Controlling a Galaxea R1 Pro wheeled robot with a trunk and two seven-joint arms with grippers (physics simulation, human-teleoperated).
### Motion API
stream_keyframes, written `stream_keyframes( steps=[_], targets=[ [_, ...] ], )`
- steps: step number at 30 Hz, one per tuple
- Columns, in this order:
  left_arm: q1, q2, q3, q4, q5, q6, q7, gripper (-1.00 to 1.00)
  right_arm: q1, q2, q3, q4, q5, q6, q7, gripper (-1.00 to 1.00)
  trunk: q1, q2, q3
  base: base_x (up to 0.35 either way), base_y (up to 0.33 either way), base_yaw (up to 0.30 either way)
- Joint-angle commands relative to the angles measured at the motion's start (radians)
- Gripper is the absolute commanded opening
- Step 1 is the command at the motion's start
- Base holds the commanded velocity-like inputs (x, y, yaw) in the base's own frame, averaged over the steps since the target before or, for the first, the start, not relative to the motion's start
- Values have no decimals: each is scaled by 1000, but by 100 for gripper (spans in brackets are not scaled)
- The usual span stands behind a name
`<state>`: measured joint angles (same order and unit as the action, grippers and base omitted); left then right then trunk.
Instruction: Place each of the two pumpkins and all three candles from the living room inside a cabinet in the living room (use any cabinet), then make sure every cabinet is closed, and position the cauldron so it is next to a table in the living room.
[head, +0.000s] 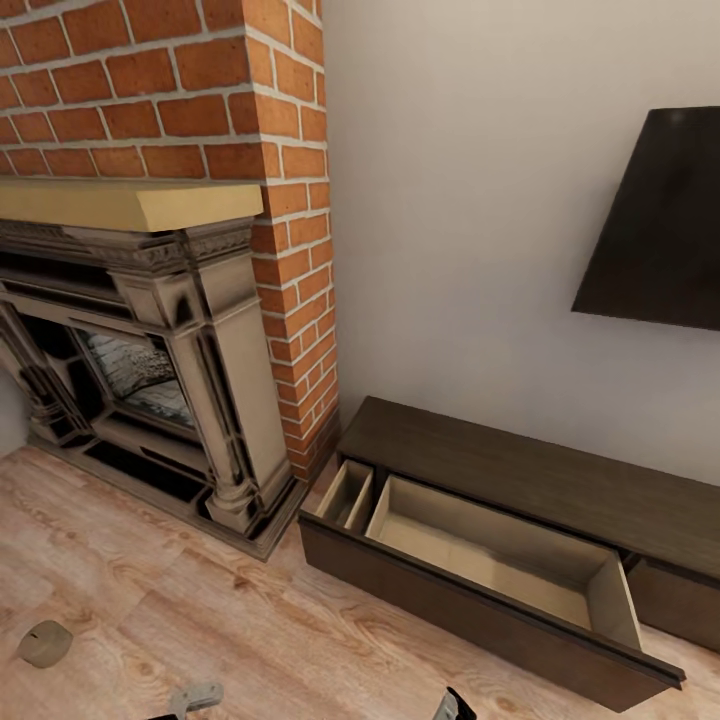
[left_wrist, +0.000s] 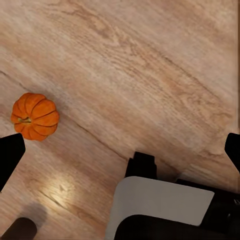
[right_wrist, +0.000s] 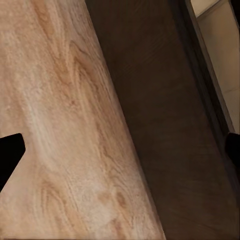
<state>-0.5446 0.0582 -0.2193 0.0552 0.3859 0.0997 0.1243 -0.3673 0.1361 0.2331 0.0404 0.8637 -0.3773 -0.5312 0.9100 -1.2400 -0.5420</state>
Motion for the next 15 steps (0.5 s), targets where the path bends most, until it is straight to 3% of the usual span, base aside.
stream_keyframes(
  steps=[1, 15],
  targets=[
    [1, -1, 0, 0, 0, 0, 0, 100, 1, 0, 0, 0, 0, 0, 3, 100, 0, 0, 0, 0, 0, 1],
    [6, -23, 1, 0, 1, 2, 0, 100, 5, 0, 0, -1, 0, 1, 22, 100, 0, 0, -16, 0, 0, 96]
  ],
)
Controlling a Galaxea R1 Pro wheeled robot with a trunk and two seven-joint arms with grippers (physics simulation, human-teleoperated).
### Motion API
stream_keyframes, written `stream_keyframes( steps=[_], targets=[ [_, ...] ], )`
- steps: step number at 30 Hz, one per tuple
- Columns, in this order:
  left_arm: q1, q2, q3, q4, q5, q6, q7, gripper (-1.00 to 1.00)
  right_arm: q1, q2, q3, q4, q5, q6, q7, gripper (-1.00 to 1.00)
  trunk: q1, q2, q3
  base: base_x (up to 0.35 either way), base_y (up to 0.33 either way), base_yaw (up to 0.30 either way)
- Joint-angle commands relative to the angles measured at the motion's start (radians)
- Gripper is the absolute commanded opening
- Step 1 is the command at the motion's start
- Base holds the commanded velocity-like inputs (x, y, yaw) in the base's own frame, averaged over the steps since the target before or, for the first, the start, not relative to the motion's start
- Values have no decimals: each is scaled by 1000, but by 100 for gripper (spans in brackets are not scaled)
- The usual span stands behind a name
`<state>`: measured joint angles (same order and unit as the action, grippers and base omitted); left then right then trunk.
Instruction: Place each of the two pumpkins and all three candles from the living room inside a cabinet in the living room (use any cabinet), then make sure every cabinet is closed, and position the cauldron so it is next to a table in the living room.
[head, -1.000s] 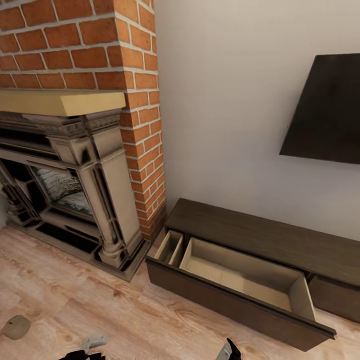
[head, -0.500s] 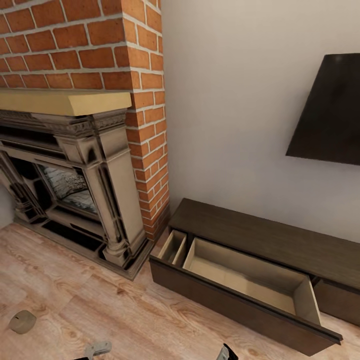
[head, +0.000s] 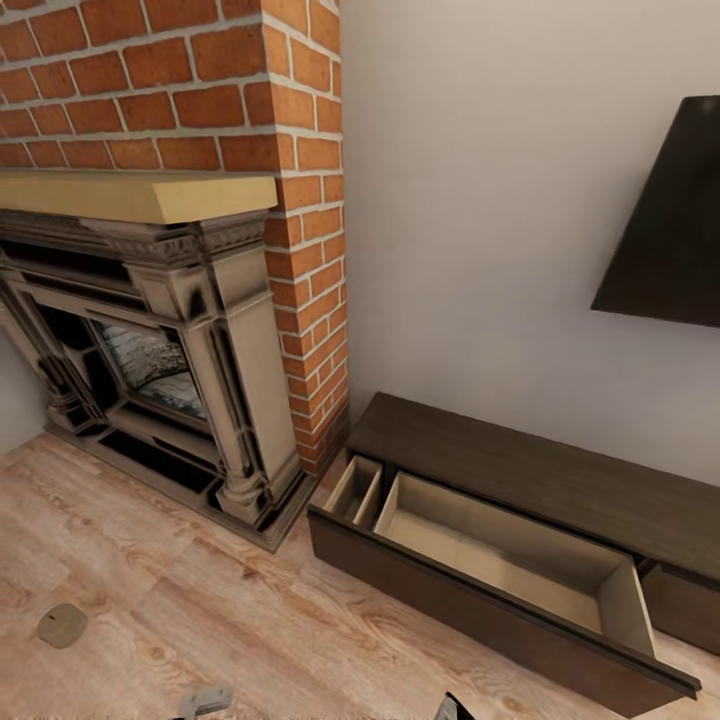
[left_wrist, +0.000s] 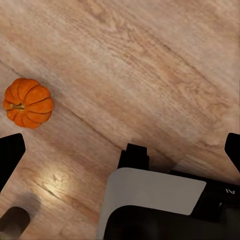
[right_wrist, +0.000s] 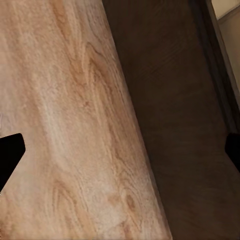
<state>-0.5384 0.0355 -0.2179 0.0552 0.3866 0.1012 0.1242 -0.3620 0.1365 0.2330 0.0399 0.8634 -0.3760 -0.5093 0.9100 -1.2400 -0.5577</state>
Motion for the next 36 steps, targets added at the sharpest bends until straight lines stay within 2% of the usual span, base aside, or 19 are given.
stream_keyframes(
  steps=[1, 36],
  targets=[
    [0, 0, 0, 0, 0, 0, 0, 100, 0, 0, 0, 0, 0, 0, 0, 100, 0, 0, -2, 0, 0, 85],
    [0, 0, 0, 0, 0, -1, 0, 100, 0, 0, 0, 2, 0, 0, 0, 100, 0, 0, -56, 0, 0, 84]
  ],
)
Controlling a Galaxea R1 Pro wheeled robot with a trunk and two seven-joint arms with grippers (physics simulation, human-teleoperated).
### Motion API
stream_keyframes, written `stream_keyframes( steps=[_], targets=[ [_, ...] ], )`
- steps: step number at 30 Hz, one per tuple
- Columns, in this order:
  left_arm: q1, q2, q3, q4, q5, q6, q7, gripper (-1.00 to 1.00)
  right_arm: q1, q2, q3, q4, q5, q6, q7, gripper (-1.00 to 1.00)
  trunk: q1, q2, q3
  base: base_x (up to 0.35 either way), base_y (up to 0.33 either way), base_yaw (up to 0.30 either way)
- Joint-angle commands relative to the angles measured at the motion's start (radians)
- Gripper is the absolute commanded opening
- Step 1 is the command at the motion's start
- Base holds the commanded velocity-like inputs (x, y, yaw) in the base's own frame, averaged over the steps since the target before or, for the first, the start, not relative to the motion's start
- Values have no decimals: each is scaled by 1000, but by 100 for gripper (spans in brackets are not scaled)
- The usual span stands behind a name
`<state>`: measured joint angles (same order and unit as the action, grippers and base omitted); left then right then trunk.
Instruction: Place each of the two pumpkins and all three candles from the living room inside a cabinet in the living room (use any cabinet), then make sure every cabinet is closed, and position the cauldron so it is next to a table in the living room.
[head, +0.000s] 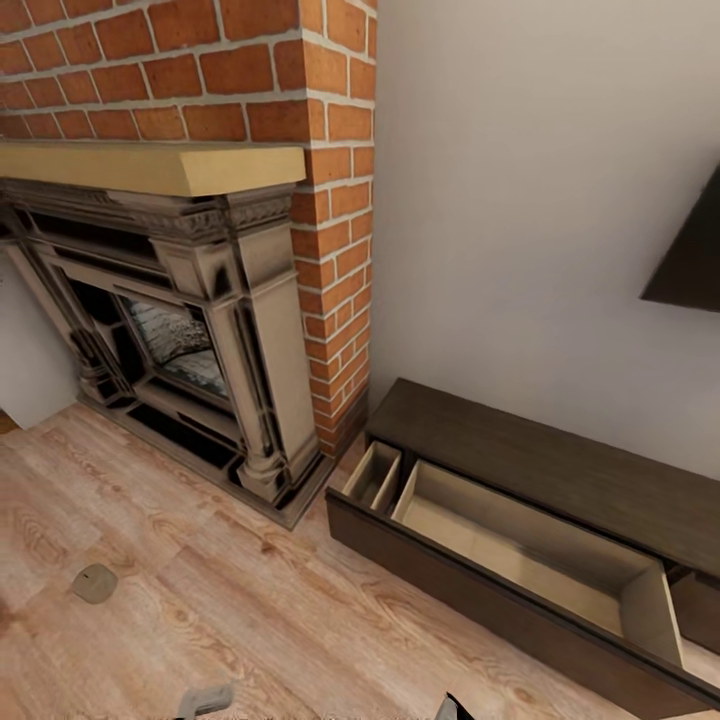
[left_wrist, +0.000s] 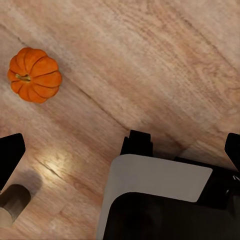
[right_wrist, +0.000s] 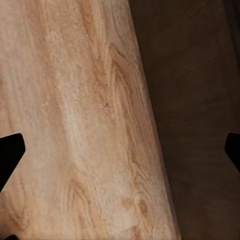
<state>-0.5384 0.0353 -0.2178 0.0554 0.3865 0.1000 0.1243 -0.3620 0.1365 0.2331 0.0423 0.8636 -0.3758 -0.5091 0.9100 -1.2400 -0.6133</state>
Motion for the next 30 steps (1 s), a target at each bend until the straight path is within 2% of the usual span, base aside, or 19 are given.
stream_keyframes(
  steps=[1, 19, 30],
  targets=[
    [0, 0, 0, 0, 0, 0, 0, 100, 0, 0, 0, 0, 0, 0, 0, 100, 0, 0, -2, 0, 0, 84],
    [0, -1, 0, 0, -1, 0, 0, 100, 1, 2, 0, 3, 0, 0, 1, 100, 0, 0, -29, -8, 0, 131],
    [1, -9, 0, 0, -1, 0, 0, 100, 2, 2, 0, 4, 0, 0, 1, 100, 0, 0, -44, -295, 0, 175]
  ],
)
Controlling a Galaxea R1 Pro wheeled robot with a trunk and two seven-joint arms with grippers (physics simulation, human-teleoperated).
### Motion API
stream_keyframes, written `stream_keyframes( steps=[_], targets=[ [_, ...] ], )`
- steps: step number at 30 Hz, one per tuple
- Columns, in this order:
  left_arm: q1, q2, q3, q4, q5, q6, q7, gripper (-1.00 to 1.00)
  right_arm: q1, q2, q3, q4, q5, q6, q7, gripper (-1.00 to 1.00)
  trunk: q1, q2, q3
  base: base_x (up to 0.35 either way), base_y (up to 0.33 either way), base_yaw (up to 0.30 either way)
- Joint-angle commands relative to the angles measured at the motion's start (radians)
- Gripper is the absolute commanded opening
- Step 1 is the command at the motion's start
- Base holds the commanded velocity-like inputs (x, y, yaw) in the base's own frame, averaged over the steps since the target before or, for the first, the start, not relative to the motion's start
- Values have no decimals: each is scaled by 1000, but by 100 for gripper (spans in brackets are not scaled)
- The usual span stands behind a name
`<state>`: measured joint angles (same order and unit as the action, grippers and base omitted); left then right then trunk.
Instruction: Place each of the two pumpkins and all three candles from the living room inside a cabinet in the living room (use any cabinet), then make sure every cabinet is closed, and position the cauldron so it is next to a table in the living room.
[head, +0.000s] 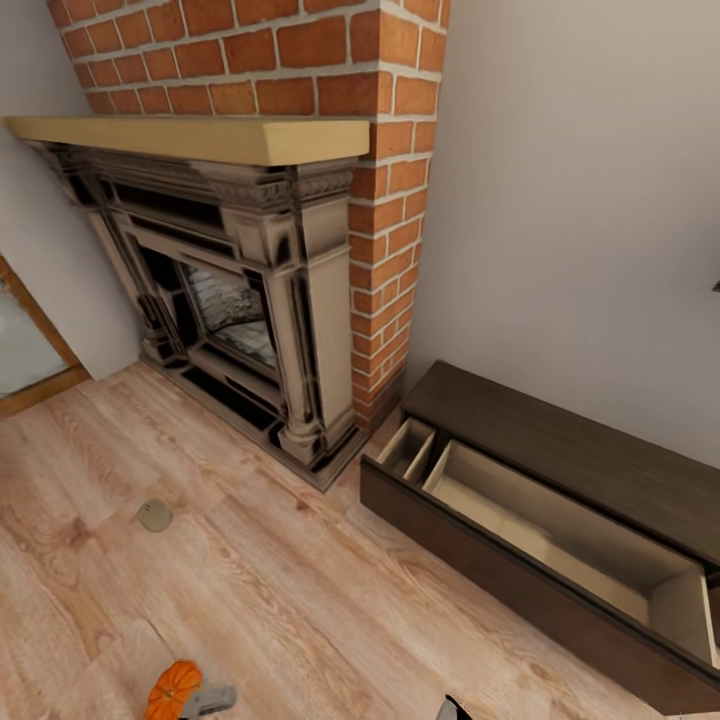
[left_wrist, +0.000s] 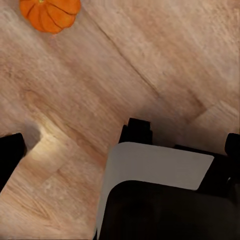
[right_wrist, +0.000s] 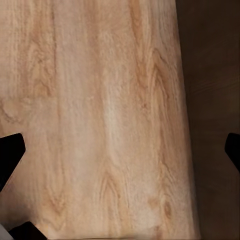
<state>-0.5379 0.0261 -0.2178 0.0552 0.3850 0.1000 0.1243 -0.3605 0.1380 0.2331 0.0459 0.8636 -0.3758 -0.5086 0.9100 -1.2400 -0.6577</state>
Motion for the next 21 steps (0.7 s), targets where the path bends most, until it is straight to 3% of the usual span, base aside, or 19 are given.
stream_keyframes(
  steps=[1, 10, 21],
  targets=[
    [0, 0, 0, 0, 0, 0, 0, 100, 0, 0, 0, 0, 0, 0, 0, 100, 0, 0, -1, -332, 0, 175],
    [0, 1, 0, 0, 0, 0, 0, 100, 13, 4, 0, -1, 0, 0, -1, 100, 0, 0, -14, -317, 0, 179],
    [0, 0, 0, 0, 0, 0, 0, 100, 20, 3, 0, -2, 0, -1, -1, 100, 0, 0, -19, -41, 0, 212]
  ],
)
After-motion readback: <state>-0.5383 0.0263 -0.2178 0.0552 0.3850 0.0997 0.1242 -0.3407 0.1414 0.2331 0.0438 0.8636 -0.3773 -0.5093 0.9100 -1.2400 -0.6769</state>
